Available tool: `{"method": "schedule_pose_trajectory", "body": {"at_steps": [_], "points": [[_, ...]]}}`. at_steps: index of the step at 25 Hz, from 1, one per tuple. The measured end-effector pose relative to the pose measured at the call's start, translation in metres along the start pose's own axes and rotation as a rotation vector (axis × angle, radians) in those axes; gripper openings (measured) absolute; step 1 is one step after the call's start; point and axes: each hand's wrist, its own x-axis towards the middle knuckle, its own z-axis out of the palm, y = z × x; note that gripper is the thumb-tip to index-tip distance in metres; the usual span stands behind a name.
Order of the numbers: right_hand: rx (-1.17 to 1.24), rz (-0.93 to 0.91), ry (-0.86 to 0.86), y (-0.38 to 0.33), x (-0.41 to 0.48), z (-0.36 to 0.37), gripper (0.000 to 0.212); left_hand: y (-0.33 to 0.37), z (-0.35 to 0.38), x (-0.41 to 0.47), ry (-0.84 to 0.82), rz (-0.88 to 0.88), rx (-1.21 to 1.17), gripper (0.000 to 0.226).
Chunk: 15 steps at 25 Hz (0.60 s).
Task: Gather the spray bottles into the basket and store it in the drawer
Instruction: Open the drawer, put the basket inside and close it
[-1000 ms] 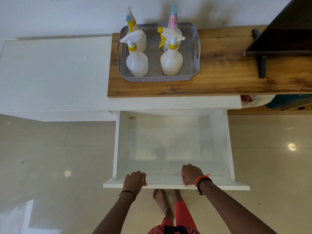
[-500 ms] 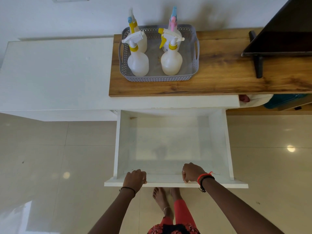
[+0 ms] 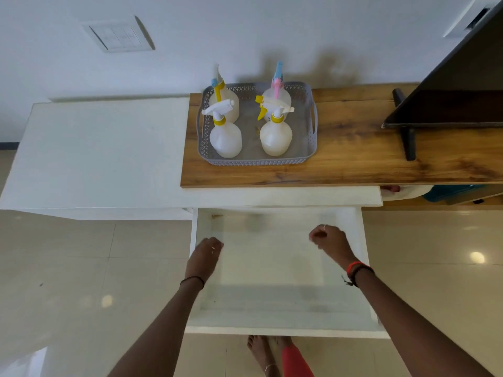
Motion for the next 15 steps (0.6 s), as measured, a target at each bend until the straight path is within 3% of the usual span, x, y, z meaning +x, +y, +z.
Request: {"method": "schedule_pose_trajectory", "body": {"at_steps": [4, 9, 15], "points": [[0.27, 0.009, 0.177, -0.036, 0.041, -0.043, 0.012, 0.029, -0.051, 0.05, 0.204, 0.055, -0.19, 0.012], [0.395, -0.009, 0.402, -0.085, 0.102, -0.092, 0.014, 0.066, -0.111, 0.127, 0.498, 0.08, -0.307, 0.013], [0.504, 0.019, 0.499, -0.135, 0.171, -0.119, 0.019, 0.107, -0.136, 0.202, 0.506, 0.049, -0.296, 0.02]]}}
